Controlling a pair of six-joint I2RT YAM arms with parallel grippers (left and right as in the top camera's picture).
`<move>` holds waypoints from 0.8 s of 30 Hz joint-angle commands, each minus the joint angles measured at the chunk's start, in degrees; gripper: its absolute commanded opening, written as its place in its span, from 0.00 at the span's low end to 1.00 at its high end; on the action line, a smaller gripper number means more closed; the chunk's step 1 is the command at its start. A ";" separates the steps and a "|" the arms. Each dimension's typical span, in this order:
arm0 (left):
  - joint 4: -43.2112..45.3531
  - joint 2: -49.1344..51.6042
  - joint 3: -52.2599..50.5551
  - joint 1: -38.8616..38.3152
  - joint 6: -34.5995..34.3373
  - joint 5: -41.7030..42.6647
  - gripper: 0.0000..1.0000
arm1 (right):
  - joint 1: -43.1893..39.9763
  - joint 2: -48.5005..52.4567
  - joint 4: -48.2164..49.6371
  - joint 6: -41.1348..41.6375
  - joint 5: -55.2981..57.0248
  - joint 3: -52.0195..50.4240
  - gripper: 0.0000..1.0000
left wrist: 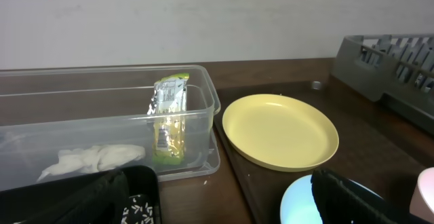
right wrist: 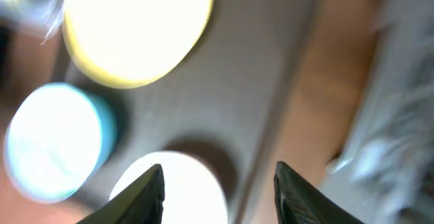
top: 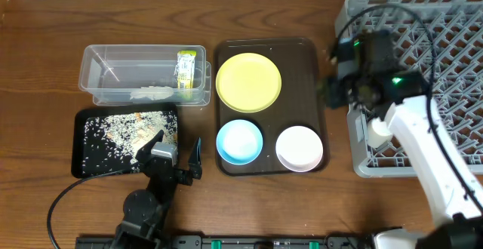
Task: Sort waste into correct bins and load items into the dishwasher rack
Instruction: 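Reach the right gripper to the white bowl and grasp its rim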
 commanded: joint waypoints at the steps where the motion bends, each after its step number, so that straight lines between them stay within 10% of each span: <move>1: -0.85 -0.46 -1.88 0.31 0.55 -0.24 0.88 | 3.74 0.81 -4.61 4.00 -2.19 -1.60 0.50; 11: -0.85 -0.46 -1.88 0.31 0.55 -0.24 0.88 | 6.34 1.33 2.01 9.86 3.23 -16.85 0.49; 19: -0.85 -0.46 -1.88 0.31 0.55 -0.24 0.88 | 6.23 1.51 9.66 12.41 6.38 -24.33 0.29; 24: -0.85 -0.46 -1.88 0.31 0.55 -0.26 0.88 | 6.23 0.02 9.46 9.57 3.34 -23.04 0.38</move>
